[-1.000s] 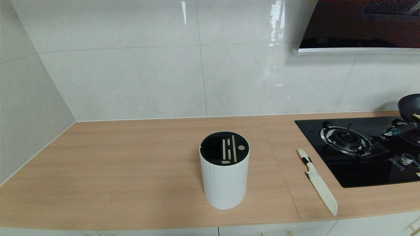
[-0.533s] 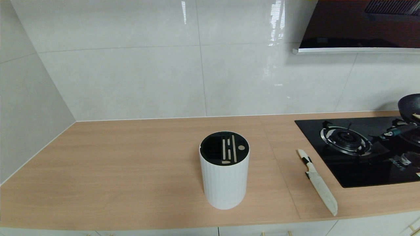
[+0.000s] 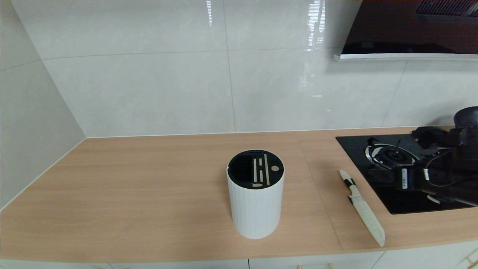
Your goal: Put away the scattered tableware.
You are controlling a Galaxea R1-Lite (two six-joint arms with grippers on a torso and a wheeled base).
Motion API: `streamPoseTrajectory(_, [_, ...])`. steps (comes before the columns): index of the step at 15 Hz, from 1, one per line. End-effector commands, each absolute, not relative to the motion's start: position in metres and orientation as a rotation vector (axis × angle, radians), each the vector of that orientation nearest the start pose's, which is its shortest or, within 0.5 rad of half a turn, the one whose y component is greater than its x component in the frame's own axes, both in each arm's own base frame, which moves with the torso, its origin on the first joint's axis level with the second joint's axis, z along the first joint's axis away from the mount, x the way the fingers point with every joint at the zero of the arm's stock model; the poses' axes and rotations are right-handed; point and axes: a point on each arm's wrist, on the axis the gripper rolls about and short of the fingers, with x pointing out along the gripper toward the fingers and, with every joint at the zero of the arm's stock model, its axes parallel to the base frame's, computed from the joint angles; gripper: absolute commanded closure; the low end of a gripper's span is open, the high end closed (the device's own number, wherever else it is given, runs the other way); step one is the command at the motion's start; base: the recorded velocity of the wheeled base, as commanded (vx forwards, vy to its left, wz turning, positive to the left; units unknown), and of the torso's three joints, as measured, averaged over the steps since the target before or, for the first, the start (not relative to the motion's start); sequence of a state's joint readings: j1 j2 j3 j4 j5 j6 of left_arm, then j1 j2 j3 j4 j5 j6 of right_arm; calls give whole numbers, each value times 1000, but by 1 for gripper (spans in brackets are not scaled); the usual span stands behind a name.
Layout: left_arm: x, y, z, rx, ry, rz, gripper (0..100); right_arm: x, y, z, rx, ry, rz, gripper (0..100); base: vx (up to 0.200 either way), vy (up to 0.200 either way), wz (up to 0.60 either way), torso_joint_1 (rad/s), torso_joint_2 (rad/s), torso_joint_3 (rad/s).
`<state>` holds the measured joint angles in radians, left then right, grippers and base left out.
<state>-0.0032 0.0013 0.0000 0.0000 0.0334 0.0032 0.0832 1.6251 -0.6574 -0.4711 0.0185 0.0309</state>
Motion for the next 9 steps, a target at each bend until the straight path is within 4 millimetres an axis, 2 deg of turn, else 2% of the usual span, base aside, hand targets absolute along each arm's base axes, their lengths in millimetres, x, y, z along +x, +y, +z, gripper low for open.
streamPoseTrajectory(1, [-23,1,76,3,2,31,0,302,32,91,-16,646,79,0,0,0,0,0,0,0])
streamPoseTrajectory(2, [-23,1,76,3,2,31,0,307,33,81,-38,654,72,0,0,0,0,0,0,0])
streamPoseTrajectory(3, [-23,1,76,3,2,31,0,315,37,62,-61,672,62,0,0,0,0,0,0,0])
streamPoseTrajectory(5, [-23,1,76,3,2,31,0,322,38,44,-68,692,52,0,0,0,0,0,0,0])
streamPoseTrajectory(9, [-23,1,76,3,0,31,0,327,39,25,-73,733,59,0,0,0,0,0,0,0])
